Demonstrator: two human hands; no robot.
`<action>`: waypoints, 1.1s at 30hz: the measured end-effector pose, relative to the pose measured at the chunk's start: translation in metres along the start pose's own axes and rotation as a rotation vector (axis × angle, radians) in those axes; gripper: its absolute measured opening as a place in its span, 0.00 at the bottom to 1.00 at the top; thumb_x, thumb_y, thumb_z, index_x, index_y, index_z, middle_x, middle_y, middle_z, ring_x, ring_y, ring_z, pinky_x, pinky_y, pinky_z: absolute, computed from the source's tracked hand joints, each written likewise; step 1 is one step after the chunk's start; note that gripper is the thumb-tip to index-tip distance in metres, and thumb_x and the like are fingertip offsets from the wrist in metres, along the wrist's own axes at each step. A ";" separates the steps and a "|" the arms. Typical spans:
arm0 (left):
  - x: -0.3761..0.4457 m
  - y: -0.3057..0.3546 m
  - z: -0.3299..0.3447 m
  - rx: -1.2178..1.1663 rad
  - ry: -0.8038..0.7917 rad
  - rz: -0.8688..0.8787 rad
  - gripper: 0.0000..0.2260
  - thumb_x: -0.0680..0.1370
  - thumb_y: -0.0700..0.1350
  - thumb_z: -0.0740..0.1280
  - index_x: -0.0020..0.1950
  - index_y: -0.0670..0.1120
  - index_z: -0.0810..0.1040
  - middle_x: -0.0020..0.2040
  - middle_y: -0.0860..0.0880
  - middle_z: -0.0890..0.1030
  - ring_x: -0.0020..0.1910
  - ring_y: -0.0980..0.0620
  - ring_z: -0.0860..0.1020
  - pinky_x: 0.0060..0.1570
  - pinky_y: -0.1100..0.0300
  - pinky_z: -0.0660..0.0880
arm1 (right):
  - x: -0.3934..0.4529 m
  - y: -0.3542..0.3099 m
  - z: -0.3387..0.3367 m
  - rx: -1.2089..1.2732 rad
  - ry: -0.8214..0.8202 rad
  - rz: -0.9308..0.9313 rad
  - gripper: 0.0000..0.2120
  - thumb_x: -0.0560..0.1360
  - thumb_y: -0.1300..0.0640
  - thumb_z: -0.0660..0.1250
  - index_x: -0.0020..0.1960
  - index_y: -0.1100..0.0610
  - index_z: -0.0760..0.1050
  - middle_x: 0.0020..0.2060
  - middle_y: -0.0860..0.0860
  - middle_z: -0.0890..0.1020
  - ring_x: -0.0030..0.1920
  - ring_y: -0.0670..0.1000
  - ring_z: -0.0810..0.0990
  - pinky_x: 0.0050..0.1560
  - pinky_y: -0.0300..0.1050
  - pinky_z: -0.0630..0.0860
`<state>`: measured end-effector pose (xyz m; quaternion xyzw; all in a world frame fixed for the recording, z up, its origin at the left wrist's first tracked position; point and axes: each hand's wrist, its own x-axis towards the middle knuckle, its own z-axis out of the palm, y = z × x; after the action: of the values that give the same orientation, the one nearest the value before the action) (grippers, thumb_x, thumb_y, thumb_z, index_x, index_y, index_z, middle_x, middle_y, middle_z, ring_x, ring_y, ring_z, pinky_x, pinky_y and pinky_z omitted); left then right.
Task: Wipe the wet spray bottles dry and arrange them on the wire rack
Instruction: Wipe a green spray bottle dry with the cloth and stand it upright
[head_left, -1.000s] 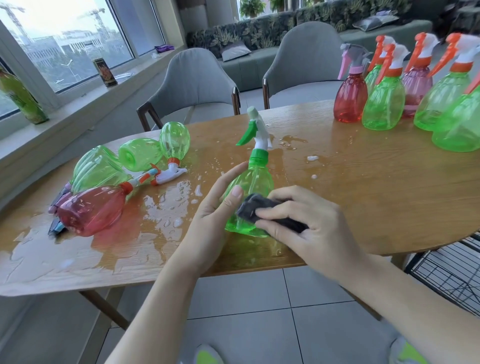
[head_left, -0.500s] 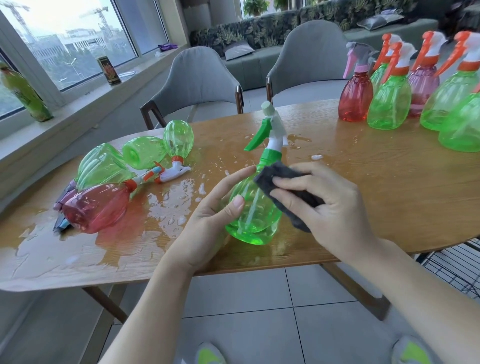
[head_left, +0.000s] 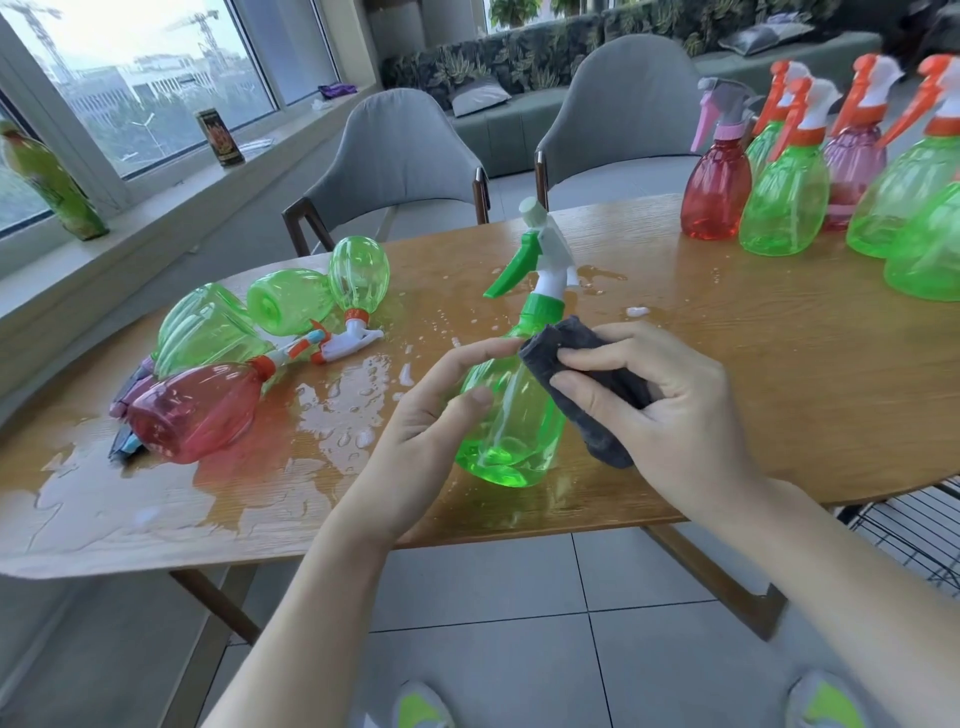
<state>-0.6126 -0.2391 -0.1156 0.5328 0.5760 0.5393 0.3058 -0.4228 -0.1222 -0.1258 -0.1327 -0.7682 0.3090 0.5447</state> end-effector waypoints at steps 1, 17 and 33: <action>0.000 0.001 0.000 0.005 0.004 0.007 0.18 0.85 0.45 0.61 0.68 0.63 0.81 0.69 0.57 0.81 0.73 0.50 0.76 0.75 0.40 0.70 | 0.002 0.001 0.000 0.000 0.023 0.007 0.08 0.76 0.56 0.75 0.55 0.54 0.83 0.54 0.51 0.84 0.56 0.50 0.84 0.54 0.53 0.80; 0.002 0.005 0.007 -0.021 0.069 -0.013 0.15 0.87 0.51 0.61 0.72 0.61 0.78 0.69 0.66 0.79 0.72 0.68 0.73 0.65 0.67 0.69 | -0.019 -0.005 0.015 -0.245 -0.332 -0.440 0.04 0.80 0.62 0.73 0.52 0.62 0.86 0.50 0.58 0.82 0.46 0.56 0.80 0.51 0.45 0.77; 0.002 -0.006 -0.008 -0.071 -0.008 0.001 0.16 0.86 0.51 0.64 0.74 0.60 0.79 0.75 0.51 0.78 0.77 0.42 0.73 0.76 0.30 0.66 | 0.001 -0.002 0.009 -0.105 -0.041 -0.067 0.06 0.76 0.60 0.75 0.52 0.60 0.85 0.53 0.53 0.84 0.55 0.49 0.83 0.55 0.41 0.77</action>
<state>-0.6217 -0.2387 -0.1188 0.5241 0.5550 0.5574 0.3264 -0.4310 -0.1262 -0.1261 -0.1289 -0.7985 0.2524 0.5311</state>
